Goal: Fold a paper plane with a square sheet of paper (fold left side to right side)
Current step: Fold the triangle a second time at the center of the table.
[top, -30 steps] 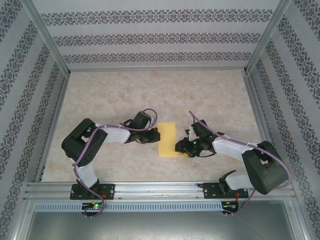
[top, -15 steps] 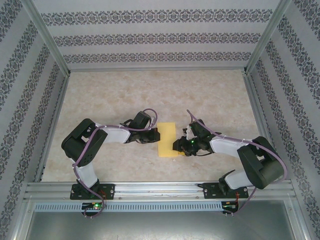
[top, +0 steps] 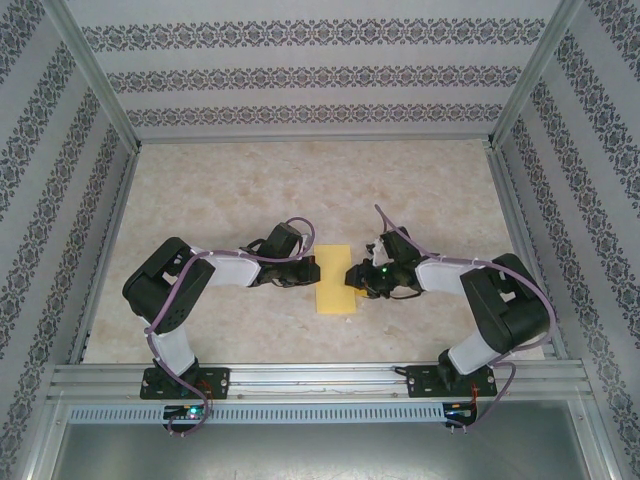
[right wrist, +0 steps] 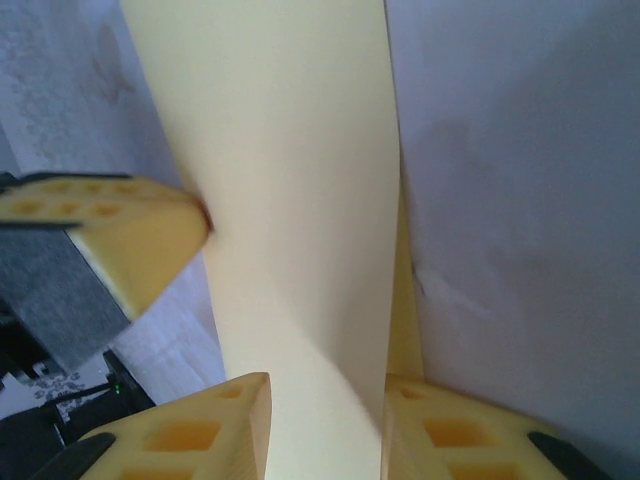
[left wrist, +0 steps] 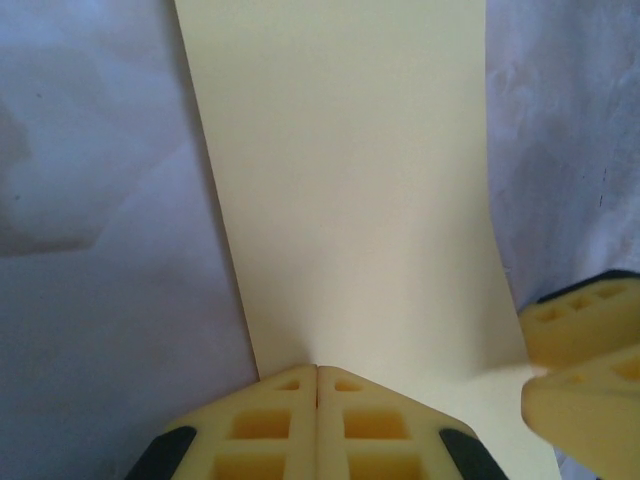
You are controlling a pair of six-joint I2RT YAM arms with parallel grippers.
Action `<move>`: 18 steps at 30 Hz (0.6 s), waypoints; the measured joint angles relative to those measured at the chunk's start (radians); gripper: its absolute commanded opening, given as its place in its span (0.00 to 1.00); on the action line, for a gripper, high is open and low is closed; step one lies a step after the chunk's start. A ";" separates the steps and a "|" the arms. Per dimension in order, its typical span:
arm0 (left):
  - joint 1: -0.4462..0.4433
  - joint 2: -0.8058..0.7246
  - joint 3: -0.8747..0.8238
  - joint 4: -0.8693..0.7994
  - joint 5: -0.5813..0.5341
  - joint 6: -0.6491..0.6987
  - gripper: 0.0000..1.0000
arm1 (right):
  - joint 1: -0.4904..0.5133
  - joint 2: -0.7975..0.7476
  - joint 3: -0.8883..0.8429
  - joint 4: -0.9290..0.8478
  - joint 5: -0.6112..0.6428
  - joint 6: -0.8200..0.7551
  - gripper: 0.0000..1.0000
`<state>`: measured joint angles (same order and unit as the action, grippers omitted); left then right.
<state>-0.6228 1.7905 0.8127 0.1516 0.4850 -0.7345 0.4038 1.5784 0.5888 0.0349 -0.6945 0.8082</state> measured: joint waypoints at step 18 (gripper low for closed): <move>-0.006 -0.026 -0.002 -0.035 -0.012 0.001 0.06 | -0.049 0.108 0.071 0.014 -0.037 -0.065 0.02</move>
<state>-0.6292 1.7649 0.8108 0.1162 0.4732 -0.7334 0.3550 1.6863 0.6594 0.0490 -0.7319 0.7429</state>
